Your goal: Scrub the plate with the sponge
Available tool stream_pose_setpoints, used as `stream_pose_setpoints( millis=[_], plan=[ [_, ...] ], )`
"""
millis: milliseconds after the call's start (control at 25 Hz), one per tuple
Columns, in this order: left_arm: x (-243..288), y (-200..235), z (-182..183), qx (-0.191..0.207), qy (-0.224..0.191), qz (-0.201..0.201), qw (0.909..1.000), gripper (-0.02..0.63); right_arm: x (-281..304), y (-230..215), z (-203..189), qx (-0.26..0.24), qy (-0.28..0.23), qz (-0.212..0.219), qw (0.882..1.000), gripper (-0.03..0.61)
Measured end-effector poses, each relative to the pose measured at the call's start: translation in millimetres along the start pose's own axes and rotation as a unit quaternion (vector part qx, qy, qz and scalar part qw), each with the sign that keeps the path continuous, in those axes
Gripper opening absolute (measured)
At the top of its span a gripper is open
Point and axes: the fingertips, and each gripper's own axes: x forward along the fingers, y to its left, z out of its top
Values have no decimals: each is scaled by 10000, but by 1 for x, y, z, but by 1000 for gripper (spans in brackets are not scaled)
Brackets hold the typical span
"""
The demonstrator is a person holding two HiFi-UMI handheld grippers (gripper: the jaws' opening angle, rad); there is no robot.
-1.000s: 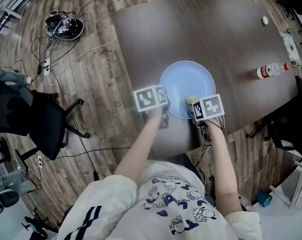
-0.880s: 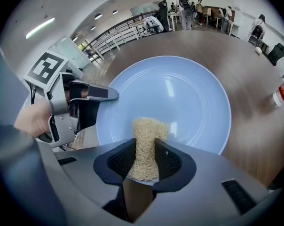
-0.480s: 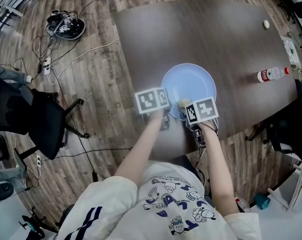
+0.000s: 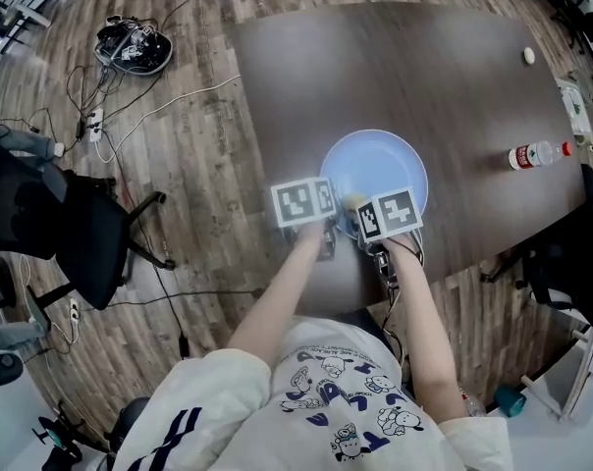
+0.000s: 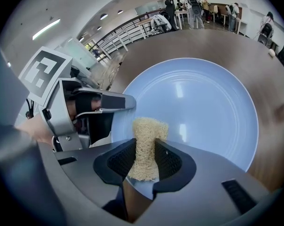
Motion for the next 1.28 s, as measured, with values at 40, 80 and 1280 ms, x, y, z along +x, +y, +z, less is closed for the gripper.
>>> stream_pose_setpoints(
  millis=[40, 80, 1280],
  plan=[
    [0, 0, 0, -38, 5, -14, 10000, 31, 1, 1, 2, -25, 4, 3, 10000, 120],
    [0, 0, 0, -72, 10, -28, 10000, 30, 1, 2, 4, -47, 8, 8, 10000, 120],
    [0, -1, -2, -35, 38, -46, 10000, 31, 13, -13, 74, -242, -228, -126, 9994, 120]
  ],
)
